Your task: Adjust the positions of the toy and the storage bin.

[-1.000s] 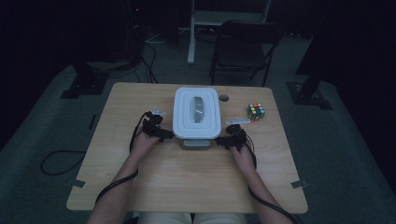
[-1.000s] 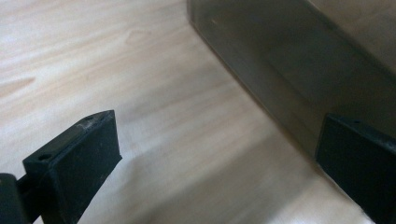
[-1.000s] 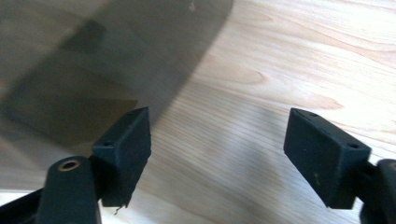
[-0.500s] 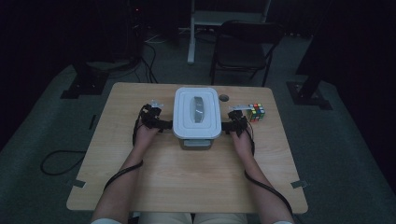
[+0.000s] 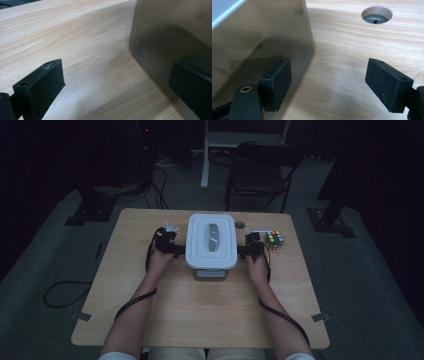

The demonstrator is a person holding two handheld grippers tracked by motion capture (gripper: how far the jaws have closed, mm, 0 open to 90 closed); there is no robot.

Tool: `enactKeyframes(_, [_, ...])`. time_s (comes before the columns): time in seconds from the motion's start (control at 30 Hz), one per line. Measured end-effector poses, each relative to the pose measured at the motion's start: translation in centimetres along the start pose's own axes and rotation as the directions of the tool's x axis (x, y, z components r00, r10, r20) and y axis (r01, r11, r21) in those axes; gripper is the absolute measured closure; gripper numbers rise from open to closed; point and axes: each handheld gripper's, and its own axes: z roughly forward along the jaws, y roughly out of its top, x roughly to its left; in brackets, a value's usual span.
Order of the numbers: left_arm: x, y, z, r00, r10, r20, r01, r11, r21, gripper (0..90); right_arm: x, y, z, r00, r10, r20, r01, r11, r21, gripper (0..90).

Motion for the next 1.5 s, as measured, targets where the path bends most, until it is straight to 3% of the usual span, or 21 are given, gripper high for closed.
enactKeyframes(0.03, [-0.1,-0.1,0.0,0.9999,-0.017,0.002,0.017,0.9999,-0.001,0.8,0.0,0.0,-0.1,1.0,-0.006,-0.002,0.006,1.0,0.001,21.3])
enactKeyframes(0.17, [-0.5,-0.2,0.0,0.9998,-0.018,-0.008,0.018,0.9998,-0.008,1.5,0.0,-0.3,-0.6,0.9997,-0.021,-0.013,0.021,1.0,-0.007,22.1])
enactKeyframes(0.5, [-2.0,-0.6,-1.0,0.9991,0.038,-0.019,-0.038,0.9991,0.017,1.7,0.1,-1.4,-1.7,0.9986,-0.036,-0.038,0.036,0.999,-0.015,22.9])
enactKeyframes(0.7, [-2.6,-0.9,-1.6,0.9982,0.059,-0.008,-0.059,0.9977,0.034,1.7,0.2,-1.9,-2.6,0.9968,-0.044,-0.067,0.043,0.999,-0.011,22.9])
enactKeyframes(0.83, [-3.1,-1.5,-2.2,0.9954,0.094,-0.015,-0.093,0.9941,0.056,1.7,0.6,-2.4,-3.3,0.9941,-0.042,-0.1,0.04,0.999,-0.025,22.9])
enactKeyframes(1.0, [-3.5,-2.2,-2.8,0.9951,0.099,0.002,-0.099,0.9929,0.065,1.7,1.2,-3.0,-4.4,0.9918,-0.073,-0.105,0.071,0.997,-0.022,22.9])
enactKeyframes(1.2, [-4.4,-2.9,-3.7,0.9919,0.127,0.009,-0.127,0.9892,0.074,1.7,1.5,-4.1,-5.4,0.9882,-0.08,-0.131,0.077,0.997,-0.022,23.0])
enactKeyframes(1.5, [-5.4,-4.3,-5.5,0.9901,0.137,0.031,-0.139,0.9868,0.083,1.7,2.4,-6.0,-7.2,0.9811,-0.086,-0.173,0.084,0.996,-0.021,23.0])
